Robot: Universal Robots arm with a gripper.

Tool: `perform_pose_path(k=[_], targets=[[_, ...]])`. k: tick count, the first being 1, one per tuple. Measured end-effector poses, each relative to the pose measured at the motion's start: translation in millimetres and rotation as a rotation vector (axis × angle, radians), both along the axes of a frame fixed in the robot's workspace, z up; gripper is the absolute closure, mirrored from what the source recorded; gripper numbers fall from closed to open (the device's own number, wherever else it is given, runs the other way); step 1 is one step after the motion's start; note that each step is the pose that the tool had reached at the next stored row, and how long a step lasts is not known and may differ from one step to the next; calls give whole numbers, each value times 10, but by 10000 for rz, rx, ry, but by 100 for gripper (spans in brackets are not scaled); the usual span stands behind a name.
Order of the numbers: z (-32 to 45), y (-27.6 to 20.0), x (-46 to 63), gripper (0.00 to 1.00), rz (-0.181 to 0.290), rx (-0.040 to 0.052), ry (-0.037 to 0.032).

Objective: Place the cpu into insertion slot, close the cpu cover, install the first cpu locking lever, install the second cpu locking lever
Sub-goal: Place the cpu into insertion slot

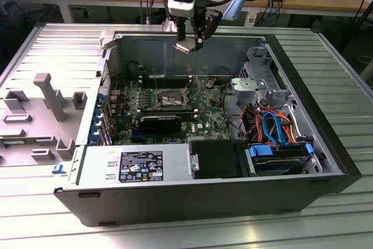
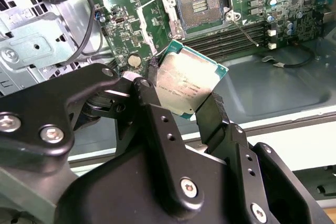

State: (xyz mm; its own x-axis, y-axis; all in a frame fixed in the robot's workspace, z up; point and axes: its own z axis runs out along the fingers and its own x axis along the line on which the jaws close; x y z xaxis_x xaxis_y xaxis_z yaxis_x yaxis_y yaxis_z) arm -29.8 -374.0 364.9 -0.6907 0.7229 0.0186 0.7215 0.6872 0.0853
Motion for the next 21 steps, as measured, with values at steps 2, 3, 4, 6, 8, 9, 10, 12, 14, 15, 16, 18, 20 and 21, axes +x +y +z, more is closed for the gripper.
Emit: perform_pose_path(k=[2, 3, 4, 6, 8, 9, 10, 12, 14, 15, 16, 18, 20, 21], targets=[[-1, 0, 0, 46, -150, 1, 0], [-2, 0, 0, 46, -229, 1, 0], [-3, 0, 0, 46, -316, 1, 0], [-4, 0, 0, 46, -509, 1, 0], [-6, 0, 0, 46, -752, 1, 0], [-7, 0, 0, 46, -857, 1, 0], [-7, 0, 0, 46, -971, 0, 0], [-9, 0, 0, 46, -1248, 1, 0], [-10, 0, 0, 46, -1444, 0, 0], [-10, 0, 0, 46, -1454, 0, 0], [-10, 0, 0, 46, -1456, 0, 0], [-10, 0, 0, 46, -1457, 1, -1], [-10, 0, 0, 46, -1457, 1, 0], [-10, 0, 0, 46, -1458, 1, 0]])
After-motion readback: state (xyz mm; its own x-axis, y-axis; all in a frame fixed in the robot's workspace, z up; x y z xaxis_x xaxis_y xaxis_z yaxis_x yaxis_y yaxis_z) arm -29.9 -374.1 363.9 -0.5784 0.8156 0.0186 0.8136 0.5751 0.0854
